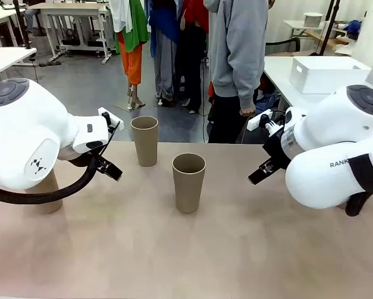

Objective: Stack the cups and store them in the basket.
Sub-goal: Pick up two Reusable plastic cups , one in each hand.

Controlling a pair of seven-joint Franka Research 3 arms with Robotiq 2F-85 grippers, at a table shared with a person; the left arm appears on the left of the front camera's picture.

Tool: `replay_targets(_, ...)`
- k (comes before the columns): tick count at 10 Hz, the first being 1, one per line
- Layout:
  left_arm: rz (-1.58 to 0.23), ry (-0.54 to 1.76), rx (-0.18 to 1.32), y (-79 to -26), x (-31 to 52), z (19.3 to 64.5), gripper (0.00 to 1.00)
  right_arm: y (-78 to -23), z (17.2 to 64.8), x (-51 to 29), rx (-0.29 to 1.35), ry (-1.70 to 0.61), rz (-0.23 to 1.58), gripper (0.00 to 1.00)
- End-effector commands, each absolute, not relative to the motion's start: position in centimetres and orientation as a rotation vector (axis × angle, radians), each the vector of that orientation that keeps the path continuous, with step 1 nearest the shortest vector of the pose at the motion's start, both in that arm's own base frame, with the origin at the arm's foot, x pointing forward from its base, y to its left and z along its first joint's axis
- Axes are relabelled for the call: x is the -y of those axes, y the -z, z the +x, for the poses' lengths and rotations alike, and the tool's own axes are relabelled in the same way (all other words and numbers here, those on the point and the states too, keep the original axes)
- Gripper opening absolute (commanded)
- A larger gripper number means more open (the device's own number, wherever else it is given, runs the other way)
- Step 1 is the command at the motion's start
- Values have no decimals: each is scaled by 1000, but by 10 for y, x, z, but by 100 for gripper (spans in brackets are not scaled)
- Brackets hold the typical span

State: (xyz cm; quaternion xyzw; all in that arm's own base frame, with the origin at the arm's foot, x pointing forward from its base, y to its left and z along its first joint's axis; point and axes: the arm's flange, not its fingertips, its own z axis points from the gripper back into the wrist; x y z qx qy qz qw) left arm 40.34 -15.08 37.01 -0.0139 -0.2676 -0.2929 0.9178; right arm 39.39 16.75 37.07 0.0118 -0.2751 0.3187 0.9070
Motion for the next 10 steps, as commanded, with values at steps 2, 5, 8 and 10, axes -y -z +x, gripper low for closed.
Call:
replay_targets(2,-29,602,551,-370,151,403,100,-371,394,-168,568,-658,24,100)
replay_targets(5,-29,602,551,-370,151,403,100,-371,394,-168,568,-658,24,100)
replay_targets(8,-29,602,551,-370,151,403,100,-371,394,-168,568,-658,24,100)
replay_targets(10,-37,624,522,-383,182,395,100,-403,405,-168,579,-665,-20,100)
